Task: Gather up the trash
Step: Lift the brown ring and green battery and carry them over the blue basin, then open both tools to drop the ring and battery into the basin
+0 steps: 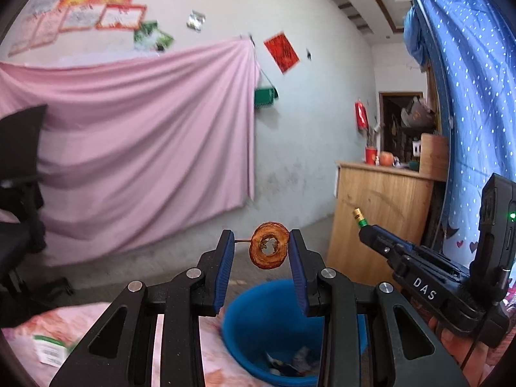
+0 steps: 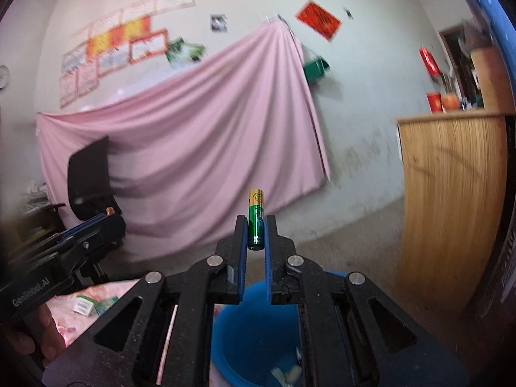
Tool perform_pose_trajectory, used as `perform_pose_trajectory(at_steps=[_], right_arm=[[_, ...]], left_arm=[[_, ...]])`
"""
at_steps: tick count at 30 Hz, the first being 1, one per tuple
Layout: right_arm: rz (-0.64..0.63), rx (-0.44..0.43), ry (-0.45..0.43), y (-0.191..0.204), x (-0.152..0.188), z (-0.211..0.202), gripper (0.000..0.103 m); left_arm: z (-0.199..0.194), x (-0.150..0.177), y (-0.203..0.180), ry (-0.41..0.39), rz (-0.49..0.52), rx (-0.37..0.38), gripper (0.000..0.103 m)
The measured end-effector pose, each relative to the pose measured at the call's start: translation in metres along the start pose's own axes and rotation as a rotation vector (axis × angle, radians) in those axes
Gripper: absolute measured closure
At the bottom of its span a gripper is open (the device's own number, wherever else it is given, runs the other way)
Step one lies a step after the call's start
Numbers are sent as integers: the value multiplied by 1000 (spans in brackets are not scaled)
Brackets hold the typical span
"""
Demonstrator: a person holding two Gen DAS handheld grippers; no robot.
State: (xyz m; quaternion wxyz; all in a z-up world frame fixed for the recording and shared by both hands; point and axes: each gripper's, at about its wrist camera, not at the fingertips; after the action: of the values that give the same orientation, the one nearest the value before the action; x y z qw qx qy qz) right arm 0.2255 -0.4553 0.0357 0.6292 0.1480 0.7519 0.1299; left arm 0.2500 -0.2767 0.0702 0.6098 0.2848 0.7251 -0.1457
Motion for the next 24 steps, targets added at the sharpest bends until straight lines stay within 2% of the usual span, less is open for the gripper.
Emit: perform_pose_trajectory(at_steps=[7, 10, 17, 20, 22, 23, 24], right_arm=[[56, 43, 155, -32, 14, 24, 70], [73, 54, 190, -39, 18, 31, 70], [103, 75, 259, -48, 26, 44, 70], [109, 87, 280, -52, 28, 48, 68], [114, 90, 292, -54, 28, 50, 68], [119, 91, 295, -55, 29, 50, 68], [121, 92, 297, -56, 29, 50, 67]], left_arm=[[47, 9, -9, 171, -66, 76, 74], [65, 11, -9, 246, -96, 105, 74], [87, 13, -12, 355, -112, 145, 73], [89, 16, -9, 382, -126, 138, 73], [92, 17, -7, 394, -138, 135, 69], [92, 19, -5, 399, -144, 132, 61], [92, 19, -3, 400, -155, 129, 58]])
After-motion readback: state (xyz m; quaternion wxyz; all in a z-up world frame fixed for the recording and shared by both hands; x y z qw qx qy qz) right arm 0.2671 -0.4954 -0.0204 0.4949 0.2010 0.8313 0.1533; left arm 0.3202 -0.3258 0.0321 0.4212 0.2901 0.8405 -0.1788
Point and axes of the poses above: each gripper's, at about its wrist camera, not at the fingertips, and z roughly the way its jaws point, y to its left, x to its underside, and after that the axes turned 10 degrees about z, right-handed
